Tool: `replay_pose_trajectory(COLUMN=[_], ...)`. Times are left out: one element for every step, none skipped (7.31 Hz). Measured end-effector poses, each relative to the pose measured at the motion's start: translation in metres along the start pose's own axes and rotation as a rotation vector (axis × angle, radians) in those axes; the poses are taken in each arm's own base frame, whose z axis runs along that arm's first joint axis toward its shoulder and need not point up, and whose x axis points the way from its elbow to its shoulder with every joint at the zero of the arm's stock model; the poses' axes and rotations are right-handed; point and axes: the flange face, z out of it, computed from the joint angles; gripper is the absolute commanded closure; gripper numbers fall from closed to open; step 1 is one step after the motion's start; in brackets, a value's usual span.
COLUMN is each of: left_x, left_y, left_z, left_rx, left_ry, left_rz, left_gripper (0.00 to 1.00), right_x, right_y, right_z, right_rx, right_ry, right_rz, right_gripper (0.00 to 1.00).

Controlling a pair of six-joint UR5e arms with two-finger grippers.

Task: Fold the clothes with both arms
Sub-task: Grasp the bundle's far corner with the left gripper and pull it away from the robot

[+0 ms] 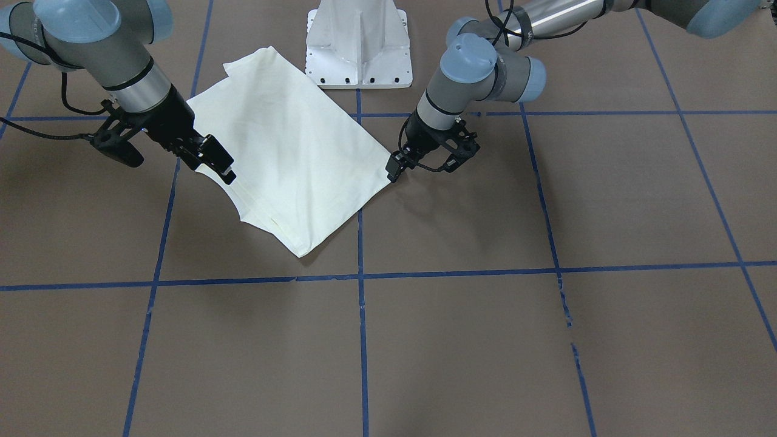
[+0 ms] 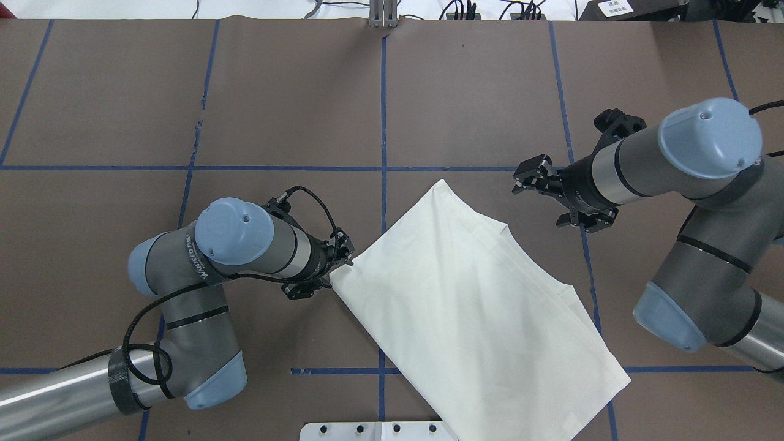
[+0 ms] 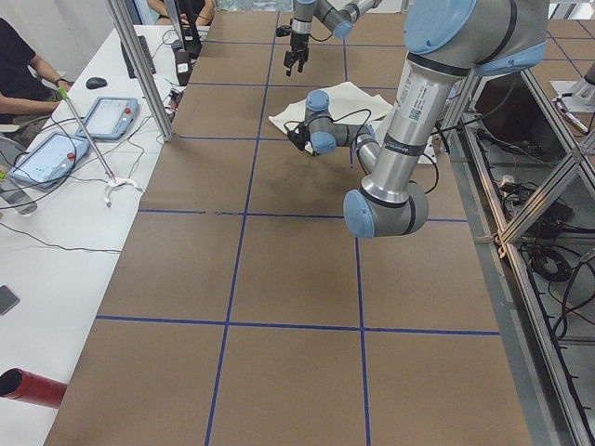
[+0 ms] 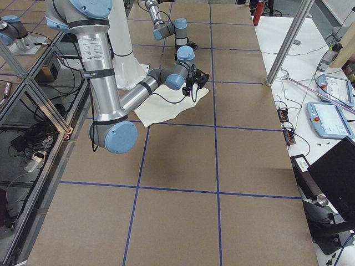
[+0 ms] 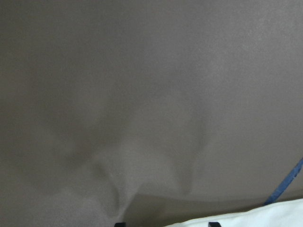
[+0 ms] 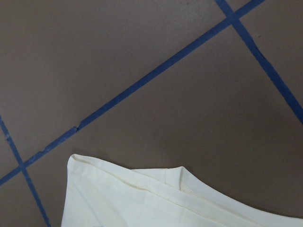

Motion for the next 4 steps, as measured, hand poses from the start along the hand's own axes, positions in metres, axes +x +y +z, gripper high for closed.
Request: replay_pose_trajectory(left_x=[-0.005, -0.008, -0.007, 0.0], left_y=[0.003, 0.005, 0.003, -0.007], left_z=[0.004, 0.006, 0.004, -0.004], left_rx=[-0.003, -0.004, -0.002, 0.009], left_ry=[-0.01, -0.015, -0.013, 0.003], left_rz=[0.002, 0.006, 0.011, 0.032], left_gripper=[1.0, 1.0, 1.0, 1.0], right_x=[-0.003, -0.006, -0.01, -0.012], right_y=[0.0, 0.0, 0.0, 0.0], right_z=[0.002, 0.003, 0.005, 0.007], right_rx=[0.0, 0.0, 0.0, 0.0], right_ry=[-0.001, -0.003, -0.004, -0.004], right_rz=[0.0, 0.0, 0.001, 0.003], right_gripper=[0.0, 0.0, 0.0, 0.0])
